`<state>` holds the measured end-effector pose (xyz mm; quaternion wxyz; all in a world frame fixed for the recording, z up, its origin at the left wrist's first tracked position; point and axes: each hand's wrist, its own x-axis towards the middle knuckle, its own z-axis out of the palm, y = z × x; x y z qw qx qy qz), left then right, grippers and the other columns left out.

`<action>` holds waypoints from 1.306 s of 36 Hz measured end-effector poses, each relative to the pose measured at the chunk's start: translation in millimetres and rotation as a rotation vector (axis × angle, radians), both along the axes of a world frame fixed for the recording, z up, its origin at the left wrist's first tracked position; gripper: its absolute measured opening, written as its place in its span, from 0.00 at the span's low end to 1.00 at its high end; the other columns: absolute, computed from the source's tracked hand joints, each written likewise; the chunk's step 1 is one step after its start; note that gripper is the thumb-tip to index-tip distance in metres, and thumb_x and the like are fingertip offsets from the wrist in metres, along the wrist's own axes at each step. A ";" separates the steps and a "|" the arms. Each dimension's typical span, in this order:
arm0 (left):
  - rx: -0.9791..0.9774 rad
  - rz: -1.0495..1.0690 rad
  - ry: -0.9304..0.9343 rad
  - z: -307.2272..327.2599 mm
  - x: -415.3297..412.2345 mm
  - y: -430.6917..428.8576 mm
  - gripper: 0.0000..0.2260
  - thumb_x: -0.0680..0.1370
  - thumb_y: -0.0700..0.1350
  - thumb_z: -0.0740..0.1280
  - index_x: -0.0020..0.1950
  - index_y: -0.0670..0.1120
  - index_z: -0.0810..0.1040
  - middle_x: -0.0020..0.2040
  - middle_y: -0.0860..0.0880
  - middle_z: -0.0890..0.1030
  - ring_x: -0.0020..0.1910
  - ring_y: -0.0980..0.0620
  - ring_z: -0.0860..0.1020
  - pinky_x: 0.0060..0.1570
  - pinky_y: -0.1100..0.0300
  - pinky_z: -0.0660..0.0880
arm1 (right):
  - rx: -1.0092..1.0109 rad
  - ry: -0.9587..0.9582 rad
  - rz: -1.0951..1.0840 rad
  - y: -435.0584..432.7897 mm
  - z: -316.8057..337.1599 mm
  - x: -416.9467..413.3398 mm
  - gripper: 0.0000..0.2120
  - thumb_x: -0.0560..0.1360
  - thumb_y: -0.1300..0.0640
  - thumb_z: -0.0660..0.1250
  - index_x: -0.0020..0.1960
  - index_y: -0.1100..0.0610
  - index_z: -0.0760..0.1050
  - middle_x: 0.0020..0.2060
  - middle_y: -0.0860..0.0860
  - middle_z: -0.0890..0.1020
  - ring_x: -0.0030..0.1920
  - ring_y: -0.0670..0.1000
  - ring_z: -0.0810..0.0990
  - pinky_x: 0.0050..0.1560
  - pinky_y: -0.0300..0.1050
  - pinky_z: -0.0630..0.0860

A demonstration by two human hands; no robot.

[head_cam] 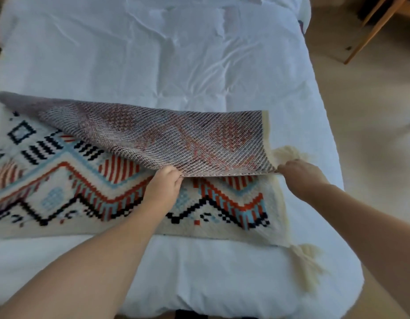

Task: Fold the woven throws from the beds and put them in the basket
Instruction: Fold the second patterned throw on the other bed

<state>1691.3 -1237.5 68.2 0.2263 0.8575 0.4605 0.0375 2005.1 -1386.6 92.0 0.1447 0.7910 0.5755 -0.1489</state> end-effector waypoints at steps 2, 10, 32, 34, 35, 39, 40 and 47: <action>-0.014 0.020 -0.011 0.9 -7.0 -17.2 0.11 0.80 0.41 0.61 0.56 0.37 0.80 0.55 0.44 0.77 0.54 0.47 0.74 0.55 0.53 0.72 | 0.000 0.018 0.047 -15.2 2.4 -5.2 0.20 0.78 0.65 0.52 0.63 0.52 0.75 0.53 0.51 0.79 0.58 0.53 0.76 0.53 0.48 0.76; -0.027 -0.008 0.014 13.9 -28.5 -74.5 0.09 0.78 0.37 0.64 0.53 0.37 0.81 0.53 0.43 0.79 0.48 0.46 0.76 0.45 0.56 0.72 | -0.037 0.016 0.121 -74.0 23.5 -28.3 0.18 0.78 0.65 0.53 0.63 0.54 0.72 0.51 0.51 0.77 0.56 0.52 0.75 0.46 0.44 0.72; -0.276 0.033 0.383 -27.7 -68.3 -133.9 0.25 0.81 0.38 0.55 0.77 0.52 0.57 0.78 0.55 0.49 0.69 0.49 0.66 0.52 0.54 0.75 | -0.272 0.031 0.084 -143.7 -47.8 -98.1 0.20 0.78 0.63 0.51 0.69 0.61 0.65 0.63 0.56 0.72 0.64 0.59 0.70 0.58 0.49 0.76; -0.294 0.068 0.354 -7.4 -75.4 -137.8 0.24 0.81 0.40 0.55 0.77 0.52 0.57 0.78 0.54 0.49 0.68 0.49 0.68 0.51 0.54 0.75 | -0.240 0.061 0.082 -142.6 -32.3 -100.3 0.20 0.77 0.64 0.51 0.67 0.59 0.68 0.63 0.54 0.72 0.64 0.56 0.70 0.59 0.48 0.75; -0.290 0.087 0.338 5.4 -80.0 -139.7 0.24 0.81 0.40 0.55 0.76 0.51 0.58 0.78 0.54 0.51 0.67 0.50 0.69 0.52 0.54 0.75 | -0.215 0.085 0.073 -140.9 -21.7 -102.5 0.20 0.77 0.65 0.51 0.67 0.58 0.69 0.63 0.53 0.72 0.64 0.55 0.70 0.60 0.48 0.74; -0.251 0.180 0.229 66.7 -106.9 -149.1 0.21 0.80 0.41 0.57 0.73 0.52 0.64 0.75 0.54 0.61 0.62 0.51 0.72 0.55 0.53 0.74 | -0.124 0.159 0.054 -126.0 32.6 -121.9 0.17 0.75 0.67 0.54 0.58 0.56 0.73 0.56 0.50 0.75 0.60 0.53 0.74 0.54 0.48 0.76; -0.247 0.211 0.204 82.7 -115.7 -151.4 0.21 0.80 0.41 0.57 0.73 0.51 0.65 0.74 0.54 0.62 0.63 0.52 0.72 0.56 0.54 0.74 | -0.103 0.179 0.042 -120.9 46.3 -128.4 0.15 0.74 0.67 0.54 0.54 0.55 0.74 0.52 0.49 0.75 0.58 0.52 0.76 0.51 0.49 0.77; -0.125 0.384 0.104 175.4 -193.9 -155.1 0.18 0.81 0.42 0.56 0.71 0.50 0.69 0.71 0.52 0.66 0.60 0.51 0.73 0.55 0.56 0.73 | 0.052 0.301 0.177 -79.1 125.4 -195.7 0.13 0.70 0.69 0.56 0.46 0.56 0.75 0.46 0.49 0.76 0.51 0.52 0.78 0.50 0.48 0.78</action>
